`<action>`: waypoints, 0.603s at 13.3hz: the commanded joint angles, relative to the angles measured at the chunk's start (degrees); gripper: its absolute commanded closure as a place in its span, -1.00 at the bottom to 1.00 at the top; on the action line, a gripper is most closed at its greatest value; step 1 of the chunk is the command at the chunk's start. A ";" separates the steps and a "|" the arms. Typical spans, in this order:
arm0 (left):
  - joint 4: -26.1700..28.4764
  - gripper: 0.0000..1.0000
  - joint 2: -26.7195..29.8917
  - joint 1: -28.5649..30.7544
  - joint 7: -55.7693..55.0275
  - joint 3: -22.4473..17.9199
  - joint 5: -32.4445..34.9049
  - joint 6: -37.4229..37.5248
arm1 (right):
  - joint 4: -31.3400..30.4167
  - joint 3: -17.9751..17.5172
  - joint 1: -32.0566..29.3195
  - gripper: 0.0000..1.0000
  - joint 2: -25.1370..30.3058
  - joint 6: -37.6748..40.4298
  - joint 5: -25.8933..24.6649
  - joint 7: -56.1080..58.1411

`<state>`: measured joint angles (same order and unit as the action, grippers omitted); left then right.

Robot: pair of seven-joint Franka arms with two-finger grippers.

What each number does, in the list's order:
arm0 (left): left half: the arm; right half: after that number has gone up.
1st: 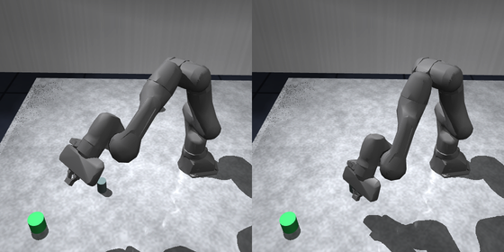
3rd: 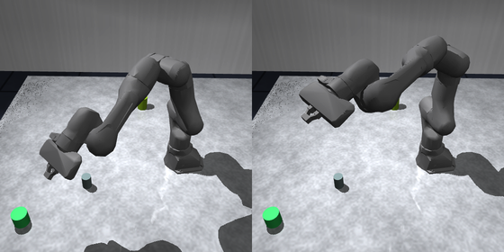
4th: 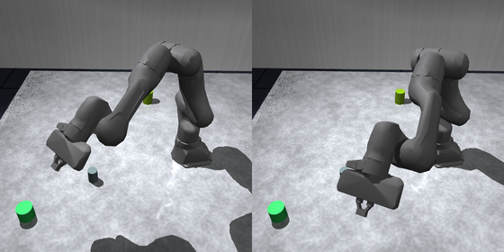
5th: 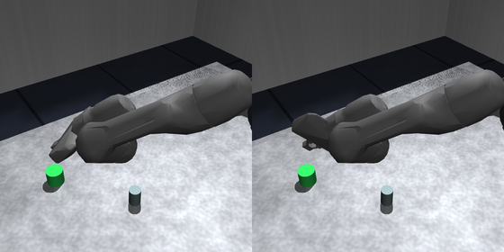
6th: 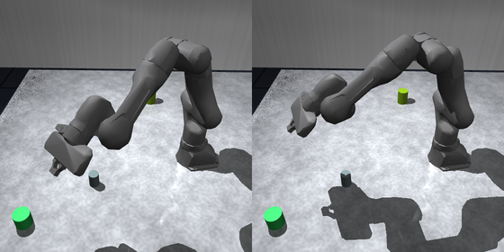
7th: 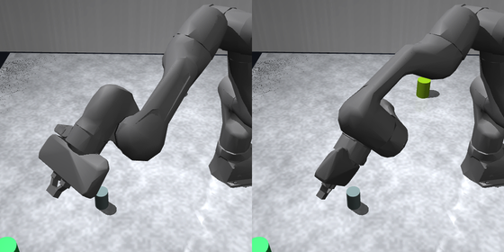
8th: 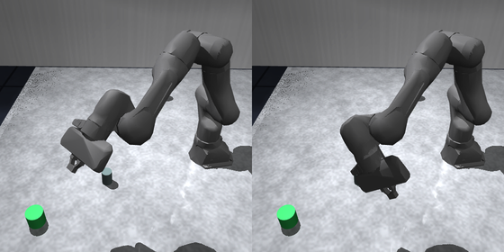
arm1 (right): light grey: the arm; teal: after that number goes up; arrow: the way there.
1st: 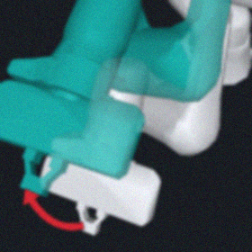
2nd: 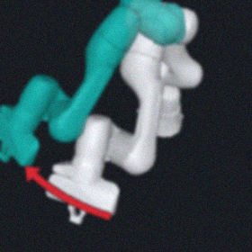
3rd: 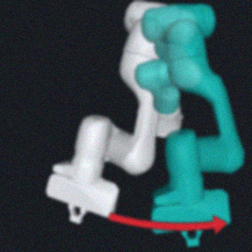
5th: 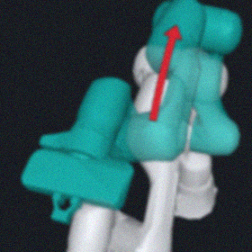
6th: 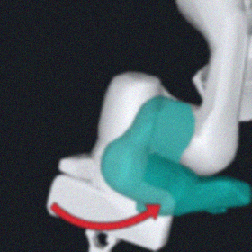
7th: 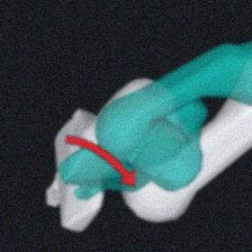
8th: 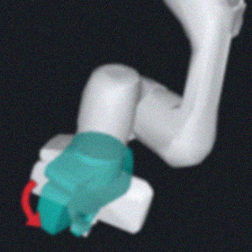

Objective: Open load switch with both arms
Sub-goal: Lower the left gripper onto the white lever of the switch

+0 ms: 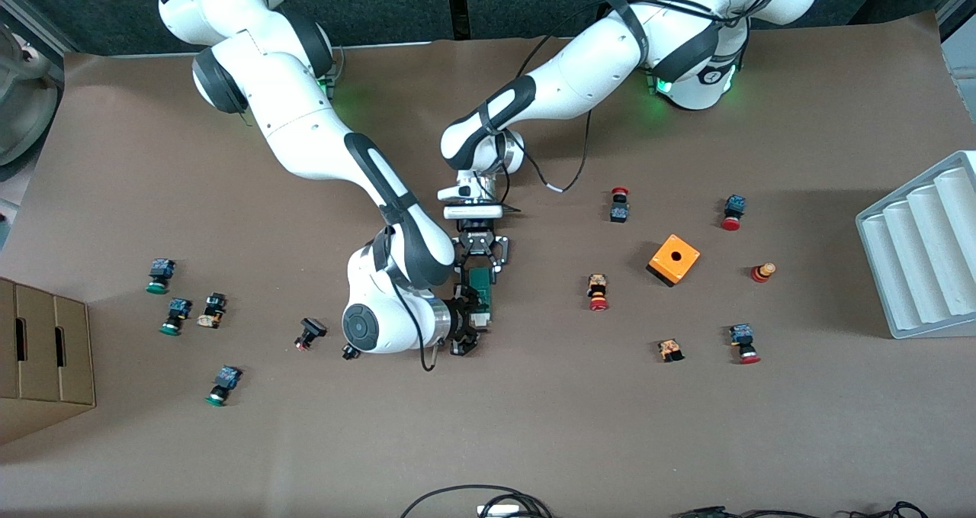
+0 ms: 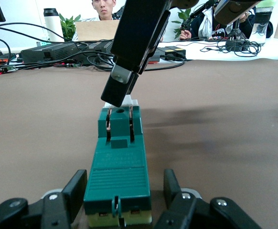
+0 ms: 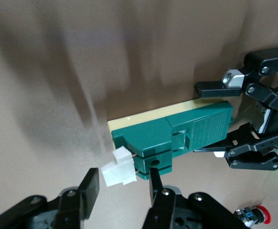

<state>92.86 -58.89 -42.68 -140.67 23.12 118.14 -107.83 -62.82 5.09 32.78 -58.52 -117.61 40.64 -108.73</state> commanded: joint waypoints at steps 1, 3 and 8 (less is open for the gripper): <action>-0.67 -0.45 -1.32 -1.00 -0.92 -0.53 0.60 0.25 | 2.61 0.10 -0.35 -0.01 -1.60 1.33 1.72 -0.43; -0.67 -0.45 -1.58 -1.00 -0.92 -0.53 0.60 0.25 | 2.52 0.10 -0.35 0.01 -1.60 1.33 1.72 -0.43; -0.67 -0.46 -1.93 -1.09 -4.25 -0.53 1.56 0.51 | 2.44 0.10 -0.35 0.18 -1.78 1.42 1.72 -0.52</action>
<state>92.87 -59.08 -42.71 -142.04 23.12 118.60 -107.60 -62.81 5.09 32.68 -58.71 -117.55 40.64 -108.76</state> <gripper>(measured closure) 0.273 0.520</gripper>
